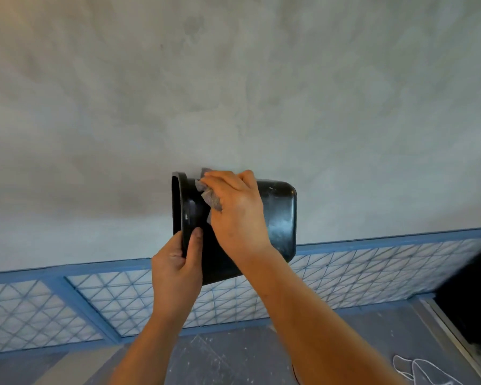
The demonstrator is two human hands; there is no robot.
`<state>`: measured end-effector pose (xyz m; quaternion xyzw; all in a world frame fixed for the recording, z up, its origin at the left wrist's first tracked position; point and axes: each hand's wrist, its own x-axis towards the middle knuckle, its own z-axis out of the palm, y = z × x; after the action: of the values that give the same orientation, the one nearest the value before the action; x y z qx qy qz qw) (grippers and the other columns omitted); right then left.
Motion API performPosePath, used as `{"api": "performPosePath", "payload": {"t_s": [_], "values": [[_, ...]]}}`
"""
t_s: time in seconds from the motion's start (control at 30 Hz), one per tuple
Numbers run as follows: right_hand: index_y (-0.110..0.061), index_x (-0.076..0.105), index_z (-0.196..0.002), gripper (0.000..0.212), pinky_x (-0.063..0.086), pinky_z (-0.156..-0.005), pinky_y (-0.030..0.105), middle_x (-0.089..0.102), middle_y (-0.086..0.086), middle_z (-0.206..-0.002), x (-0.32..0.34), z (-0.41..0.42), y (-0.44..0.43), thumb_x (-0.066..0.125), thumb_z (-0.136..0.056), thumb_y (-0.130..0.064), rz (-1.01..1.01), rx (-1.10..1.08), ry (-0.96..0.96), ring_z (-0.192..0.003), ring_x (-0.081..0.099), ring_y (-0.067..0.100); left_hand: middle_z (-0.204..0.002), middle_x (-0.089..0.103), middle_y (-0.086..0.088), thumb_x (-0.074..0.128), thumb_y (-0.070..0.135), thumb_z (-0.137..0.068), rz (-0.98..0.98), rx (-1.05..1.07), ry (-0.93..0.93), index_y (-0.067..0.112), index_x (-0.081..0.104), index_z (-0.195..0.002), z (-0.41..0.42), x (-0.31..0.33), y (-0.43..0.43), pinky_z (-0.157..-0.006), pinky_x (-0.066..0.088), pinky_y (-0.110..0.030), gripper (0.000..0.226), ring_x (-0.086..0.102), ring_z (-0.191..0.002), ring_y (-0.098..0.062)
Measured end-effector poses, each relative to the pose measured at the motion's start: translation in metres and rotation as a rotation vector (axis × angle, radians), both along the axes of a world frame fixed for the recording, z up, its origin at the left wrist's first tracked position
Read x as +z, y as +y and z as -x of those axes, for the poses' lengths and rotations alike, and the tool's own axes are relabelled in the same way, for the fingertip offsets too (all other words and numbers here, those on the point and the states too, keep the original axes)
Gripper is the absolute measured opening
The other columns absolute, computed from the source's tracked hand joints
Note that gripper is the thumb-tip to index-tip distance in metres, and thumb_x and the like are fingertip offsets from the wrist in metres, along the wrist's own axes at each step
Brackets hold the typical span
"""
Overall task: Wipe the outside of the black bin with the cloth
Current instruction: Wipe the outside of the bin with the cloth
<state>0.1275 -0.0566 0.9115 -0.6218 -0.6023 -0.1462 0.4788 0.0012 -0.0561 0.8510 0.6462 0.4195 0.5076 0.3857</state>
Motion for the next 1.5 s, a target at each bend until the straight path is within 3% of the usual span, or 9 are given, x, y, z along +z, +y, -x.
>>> {"api": "performPosePath", "payload": {"t_s": [0.2, 0.4, 0.53, 0.67, 0.77, 0.9, 1.13, 1.23, 1.5], "values": [[-0.014, 0.078, -0.109, 0.037, 0.036, -0.085, 0.017, 0.074, -0.001, -0.116, -0.016, -0.033, -0.010, 0.063, -0.082, 0.006, 0.012, -0.200, 0.100, -0.096, 0.057, 0.027, -0.064, 0.061, -0.009, 0.051, 0.051, -0.100, -0.054, -0.008, 0.051, 0.013, 0.063, -0.077, 0.009, 0.003, 0.005, -0.047, 0.042, -0.026, 0.046, 0.056, -0.058, -0.017], [-0.010, 0.074, -0.119, 0.043, 0.049, -0.090, 0.028, 0.071, 0.001, -0.125, -0.011, 0.020, -0.008, 0.062, -0.081, 0.008, 0.063, -0.014, 0.033, -0.103, 0.053, 0.023, -0.061, 0.056, -0.018, 0.053, 0.043, -0.103, -0.046, 0.039, 0.020, 0.006, 0.059, -0.074, 0.008, 0.006, 0.010, -0.045, 0.032, -0.021, 0.047, 0.046, -0.051, -0.021], [-0.009, 0.075, -0.119, 0.038, 0.047, -0.097, 0.023, 0.071, 0.002, -0.128, -0.022, -0.016, -0.005, 0.063, -0.084, 0.001, 0.029, -0.147, 0.106, -0.106, 0.058, 0.025, -0.070, 0.058, -0.020, 0.055, 0.036, -0.106, -0.004, 0.057, 0.002, 0.004, 0.060, -0.078, 0.016, 0.008, 0.019, -0.050, 0.039, -0.020, 0.043, 0.052, -0.062, -0.023], [-0.007, 0.074, -0.120, 0.038, 0.056, -0.088, 0.039, 0.070, 0.006, -0.128, -0.036, 0.012, -0.005, 0.068, -0.085, 0.008, 0.024, -0.117, 0.055, -0.104, 0.058, 0.028, -0.065, 0.062, -0.007, 0.056, 0.034, -0.107, -0.002, 0.089, -0.043, 0.014, 0.063, -0.076, 0.012, 0.011, 0.021, -0.051, 0.040, -0.017, 0.037, 0.052, -0.057, -0.005], [-0.007, 0.072, -0.124, 0.036, 0.057, -0.085, 0.038, 0.068, 0.004, -0.131, -0.046, 0.046, -0.016, 0.064, -0.090, 0.001, 0.055, 0.070, -0.044, -0.105, 0.056, 0.025, -0.064, 0.066, 0.007, 0.054, 0.038, -0.108, 0.066, 0.124, -0.142, 0.020, 0.067, -0.078, 0.018, 0.012, 0.032, -0.056, 0.047, -0.029, 0.038, 0.054, -0.057, -0.003], [-0.007, 0.073, -0.122, 0.035, 0.058, -0.090, 0.038, 0.068, 0.003, -0.129, -0.055, 0.011, -0.016, 0.055, -0.092, -0.011, 0.019, -0.074, 0.022, -0.111, 0.057, 0.023, -0.071, 0.068, -0.006, 0.053, 0.044, -0.108, 0.048, 0.150, -0.148, 0.015, 0.069, -0.082, 0.029, 0.015, 0.041, -0.061, 0.050, -0.036, 0.042, 0.057, -0.063, -0.006], [-0.005, 0.071, -0.126, 0.033, 0.053, -0.087, 0.029, 0.066, 0.002, -0.133, -0.072, 0.053, -0.029, 0.061, -0.095, -0.001, 0.052, 0.110, -0.101, -0.099, 0.055, 0.021, -0.058, 0.061, 0.010, 0.056, 0.041, -0.107, 0.096, 0.174, -0.167, 0.018, 0.066, -0.076, 0.027, 0.016, 0.043, -0.050, 0.045, -0.021, 0.040, 0.053, -0.054, -0.002], [-0.003, 0.073, -0.123, 0.034, 0.052, -0.100, 0.029, 0.068, 0.005, -0.127, -0.076, 0.020, -0.036, 0.061, -0.091, -0.001, -0.038, -0.045, -0.038, -0.111, 0.057, 0.022, -0.054, 0.055, 0.017, 0.055, 0.039, -0.108, 0.104, 0.161, -0.193, 0.019, 0.065, -0.076, 0.031, 0.017, 0.042, -0.047, 0.039, -0.016, 0.039, 0.049, -0.054, -0.001], [0.000, 0.072, -0.124, 0.030, 0.057, -0.091, 0.032, 0.069, 0.009, -0.125, -0.087, 0.032, -0.046, 0.065, -0.094, -0.003, 0.005, 0.044, -0.112, -0.103, 0.062, 0.025, -0.054, 0.050, 0.012, 0.055, 0.039, -0.108, 0.101, 0.140, -0.227, 0.016, 0.058, -0.071, 0.022, 0.020, 0.033, -0.045, 0.038, -0.017, 0.043, 0.047, -0.052, -0.004]]}}
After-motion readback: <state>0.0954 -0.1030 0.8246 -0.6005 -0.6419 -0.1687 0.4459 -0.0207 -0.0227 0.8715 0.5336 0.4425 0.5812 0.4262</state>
